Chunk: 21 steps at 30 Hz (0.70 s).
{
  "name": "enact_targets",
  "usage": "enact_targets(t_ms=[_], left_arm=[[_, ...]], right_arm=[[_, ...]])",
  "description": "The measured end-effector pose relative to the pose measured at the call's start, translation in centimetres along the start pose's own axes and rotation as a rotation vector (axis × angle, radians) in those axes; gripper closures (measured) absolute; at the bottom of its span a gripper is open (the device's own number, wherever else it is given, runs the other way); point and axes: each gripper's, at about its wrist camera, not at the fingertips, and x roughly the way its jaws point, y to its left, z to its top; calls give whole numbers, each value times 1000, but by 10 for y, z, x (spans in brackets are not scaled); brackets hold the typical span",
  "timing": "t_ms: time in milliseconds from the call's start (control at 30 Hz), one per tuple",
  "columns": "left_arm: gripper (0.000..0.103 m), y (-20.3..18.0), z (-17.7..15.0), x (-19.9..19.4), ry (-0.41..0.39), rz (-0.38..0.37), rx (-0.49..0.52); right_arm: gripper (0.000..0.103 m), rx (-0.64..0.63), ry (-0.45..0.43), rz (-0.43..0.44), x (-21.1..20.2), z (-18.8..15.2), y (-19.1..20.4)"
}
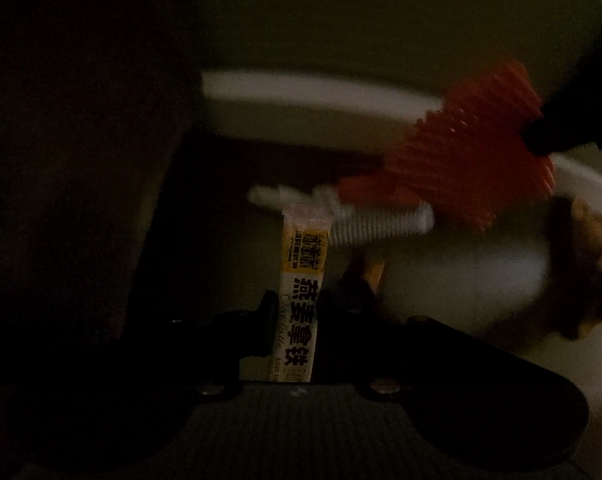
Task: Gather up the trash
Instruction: 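Lift the stick packet in the left tool and foam net in the right tool to the wastebasket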
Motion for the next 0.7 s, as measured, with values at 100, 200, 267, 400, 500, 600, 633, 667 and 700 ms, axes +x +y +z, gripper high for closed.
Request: enact_targets(t_ms=[100,200,267,400,500,600,633,667,700], left_arm=[[82,3,13,-43,-61,11,-35],[82,3,19,-89,-129,34,-51],[82,3,22,-119,-163,34,-77],[82,7,34,-172,-244,35,-107],[82,6,38,-216,-307,41,-108],[82,2,41,-257,-371,48,-110],[82,2,41,-272,-392,51,-112],[82,1,41,-290,-418,54,-113],[82,0,41,-301,-437,56,-117]], right_arm=[[95,12,-53,-16,-44,6,3],[95,15,-105,-25,-87,10,8],[95,16,-145,-28,-118,15,12],[95,21,-227,-27,-176,25,22],[95,-13,-305,-32,-223,33,34],[95,-54,-379,-44,-266,40,48],[95,-65,-410,-47,-283,42,52],[95,-70,-435,-49,-296,44,55],[95,-74,-457,-49,-308,45,58]])
